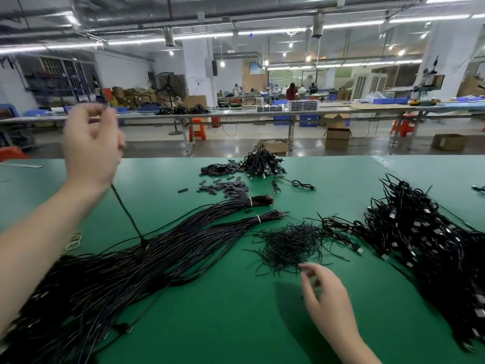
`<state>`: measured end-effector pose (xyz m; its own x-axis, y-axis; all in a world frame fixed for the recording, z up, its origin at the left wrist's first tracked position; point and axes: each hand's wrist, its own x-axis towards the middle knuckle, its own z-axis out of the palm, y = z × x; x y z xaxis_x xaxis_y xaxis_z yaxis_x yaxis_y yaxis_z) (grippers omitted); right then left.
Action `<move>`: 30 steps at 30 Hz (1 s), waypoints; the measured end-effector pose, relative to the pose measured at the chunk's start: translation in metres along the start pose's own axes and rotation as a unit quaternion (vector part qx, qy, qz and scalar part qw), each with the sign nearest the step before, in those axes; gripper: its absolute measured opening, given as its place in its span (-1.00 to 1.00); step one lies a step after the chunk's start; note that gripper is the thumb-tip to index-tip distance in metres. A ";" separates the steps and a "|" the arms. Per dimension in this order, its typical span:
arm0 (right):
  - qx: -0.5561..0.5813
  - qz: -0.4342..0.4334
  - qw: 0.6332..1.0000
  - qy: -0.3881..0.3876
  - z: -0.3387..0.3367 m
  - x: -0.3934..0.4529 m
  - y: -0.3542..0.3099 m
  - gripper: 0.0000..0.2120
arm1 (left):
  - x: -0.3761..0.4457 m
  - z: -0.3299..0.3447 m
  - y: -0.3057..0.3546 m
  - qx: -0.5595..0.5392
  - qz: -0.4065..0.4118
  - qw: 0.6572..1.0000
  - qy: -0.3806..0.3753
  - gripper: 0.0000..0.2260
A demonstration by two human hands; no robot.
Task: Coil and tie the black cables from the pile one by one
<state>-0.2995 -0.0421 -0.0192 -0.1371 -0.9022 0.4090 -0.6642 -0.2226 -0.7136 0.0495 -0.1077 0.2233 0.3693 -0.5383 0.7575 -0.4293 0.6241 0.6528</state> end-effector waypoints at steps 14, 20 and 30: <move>0.298 0.011 0.951 -0.084 -0.088 0.113 -0.205 -0.55 | -0.146 0.103 0.037 -0.089 -0.132 0.863 -0.479 -0.83; 0.370 0.218 0.895 0.120 -0.191 0.142 -0.121 -0.45 | -0.196 0.093 -0.005 -0.084 -0.151 0.823 -0.541 -0.88; 0.488 0.426 0.746 0.153 -0.177 0.033 0.031 -0.52 | -0.210 0.129 -0.001 -0.357 -0.427 0.803 -0.215 -0.71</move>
<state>-0.4552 -0.0133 0.0730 -0.4652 -0.7760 -0.4260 0.5910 0.0860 -0.8021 -0.1334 -0.0683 0.0636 -0.1060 -0.9923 0.0641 0.4666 0.0073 0.8844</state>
